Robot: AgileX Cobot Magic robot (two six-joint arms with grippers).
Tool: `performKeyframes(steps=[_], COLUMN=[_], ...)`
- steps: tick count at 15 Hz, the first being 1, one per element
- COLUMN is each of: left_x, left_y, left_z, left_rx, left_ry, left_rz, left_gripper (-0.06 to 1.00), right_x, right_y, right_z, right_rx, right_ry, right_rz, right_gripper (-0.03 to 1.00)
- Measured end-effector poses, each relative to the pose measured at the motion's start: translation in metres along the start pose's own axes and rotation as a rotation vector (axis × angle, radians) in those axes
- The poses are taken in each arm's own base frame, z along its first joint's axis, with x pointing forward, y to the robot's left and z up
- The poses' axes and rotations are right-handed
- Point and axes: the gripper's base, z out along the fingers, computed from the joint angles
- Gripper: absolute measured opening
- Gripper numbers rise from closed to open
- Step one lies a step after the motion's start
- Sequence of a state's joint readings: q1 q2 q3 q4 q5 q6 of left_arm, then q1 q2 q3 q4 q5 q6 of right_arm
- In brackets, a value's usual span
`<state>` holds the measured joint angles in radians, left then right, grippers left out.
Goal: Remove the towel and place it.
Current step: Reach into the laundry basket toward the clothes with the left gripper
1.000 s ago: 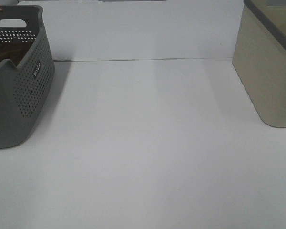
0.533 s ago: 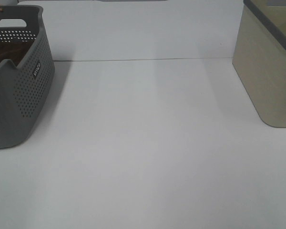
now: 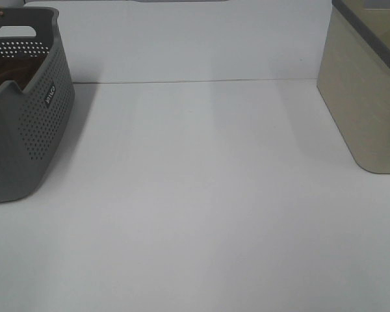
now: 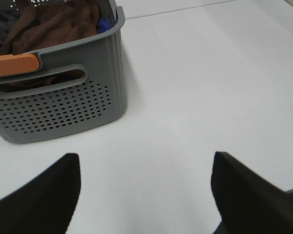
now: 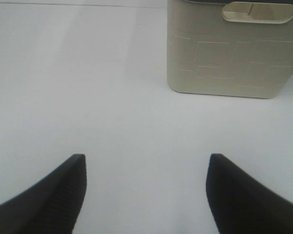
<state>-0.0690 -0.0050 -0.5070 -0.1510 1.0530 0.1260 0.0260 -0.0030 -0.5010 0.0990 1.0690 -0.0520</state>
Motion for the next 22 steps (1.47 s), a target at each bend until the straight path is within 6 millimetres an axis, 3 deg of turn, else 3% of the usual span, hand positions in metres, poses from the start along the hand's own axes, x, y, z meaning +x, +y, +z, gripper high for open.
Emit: performKeyframes(steps=[22], left_x=[0.0000], left_y=[0.0000], left_z=[0.0000], left_rx=[0.000], left_ry=[0.000], left_rz=[0.000], left_gripper=[0.71], right_x=[0.0000], right_y=[0.0000], right_z=[0.0000], right_rx=[0.000], right_ry=[0.000], right_rz=[0.000], right_gripper=[0.66])
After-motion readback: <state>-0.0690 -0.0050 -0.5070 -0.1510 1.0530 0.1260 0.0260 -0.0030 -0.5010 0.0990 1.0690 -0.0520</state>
